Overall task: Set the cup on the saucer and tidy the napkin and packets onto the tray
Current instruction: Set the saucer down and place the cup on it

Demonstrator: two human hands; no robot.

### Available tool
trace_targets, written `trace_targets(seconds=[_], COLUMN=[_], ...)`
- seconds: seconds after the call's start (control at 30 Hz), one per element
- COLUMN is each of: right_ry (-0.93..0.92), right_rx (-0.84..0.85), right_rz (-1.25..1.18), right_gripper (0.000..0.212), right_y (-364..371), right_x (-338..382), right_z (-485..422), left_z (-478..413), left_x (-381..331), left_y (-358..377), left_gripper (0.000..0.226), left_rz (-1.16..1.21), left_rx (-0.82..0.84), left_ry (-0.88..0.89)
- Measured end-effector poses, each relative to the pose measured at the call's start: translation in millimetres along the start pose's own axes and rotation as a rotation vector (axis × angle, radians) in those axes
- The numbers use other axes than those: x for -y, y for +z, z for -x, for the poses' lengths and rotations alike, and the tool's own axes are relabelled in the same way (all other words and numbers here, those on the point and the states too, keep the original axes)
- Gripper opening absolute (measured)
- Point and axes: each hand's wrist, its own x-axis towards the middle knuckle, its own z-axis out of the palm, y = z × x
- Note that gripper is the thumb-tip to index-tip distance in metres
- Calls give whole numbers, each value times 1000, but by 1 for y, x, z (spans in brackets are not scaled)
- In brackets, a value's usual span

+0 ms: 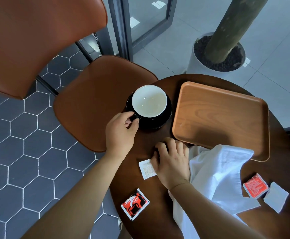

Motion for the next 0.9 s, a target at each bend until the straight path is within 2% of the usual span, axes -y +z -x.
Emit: trace_targets(seconds=[0.9], right_ry=[7], right_rx=[15], right_rz=[-22], right_gripper=[21], right_y=[1], right_x=[0], right_z=[0], left_z=[-1], left_x=[5], left_y=[-3], left_gripper=[30], left_rz=[12], left_rx=[9], left_ry=[14])
